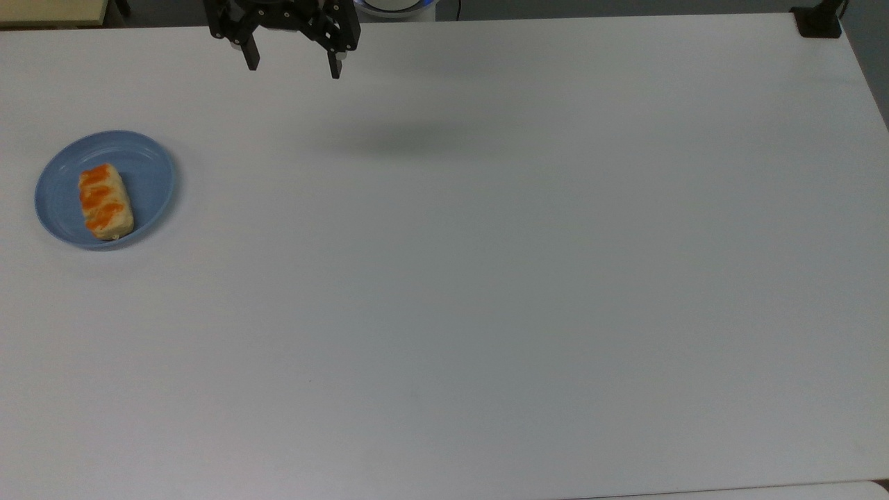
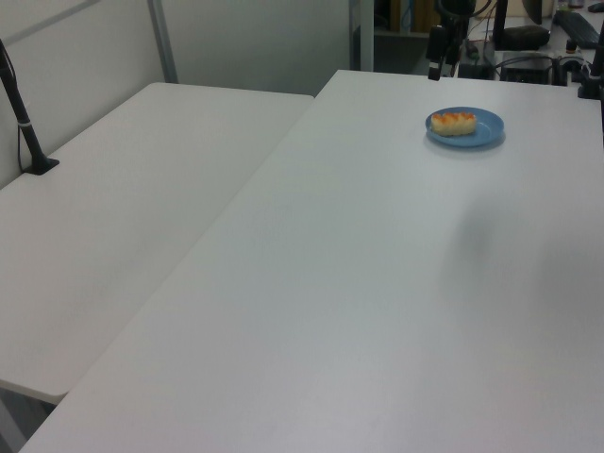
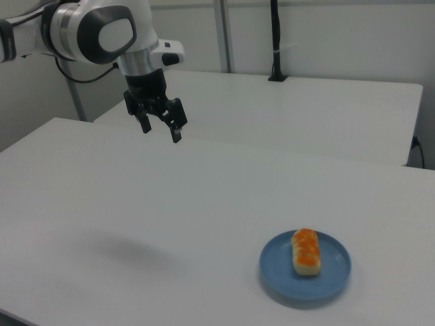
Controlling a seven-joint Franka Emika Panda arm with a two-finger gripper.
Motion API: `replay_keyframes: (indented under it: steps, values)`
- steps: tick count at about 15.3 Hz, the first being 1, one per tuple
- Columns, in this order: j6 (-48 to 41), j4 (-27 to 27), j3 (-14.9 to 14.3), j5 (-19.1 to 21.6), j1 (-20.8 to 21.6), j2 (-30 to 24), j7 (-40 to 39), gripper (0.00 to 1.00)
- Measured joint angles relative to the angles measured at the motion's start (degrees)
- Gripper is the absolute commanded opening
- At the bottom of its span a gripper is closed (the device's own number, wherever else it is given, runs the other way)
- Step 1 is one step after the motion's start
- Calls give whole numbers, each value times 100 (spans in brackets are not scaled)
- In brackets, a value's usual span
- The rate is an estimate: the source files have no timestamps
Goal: Put the bread on the table
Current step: 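Move the open gripper over the bread roll on the blue plate, then lower the gripper and close it around the bread roll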
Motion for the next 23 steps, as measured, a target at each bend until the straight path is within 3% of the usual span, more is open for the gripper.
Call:
replay_keyframes:
  steps: [5,9,12,15,23]
  values:
    - [-2,3,-12,-92,-274,-2,-883,100]
    - [-10,-8,-37,-483,-890,55,-2486,100]
    - [17,-10,-95,-544,-1410,378,-3386,100]
    - [610,-16,-117,-544,-1738,876,-3560,100]
    - [2600,-10,-119,-544,-2108,2192,-3399,100]
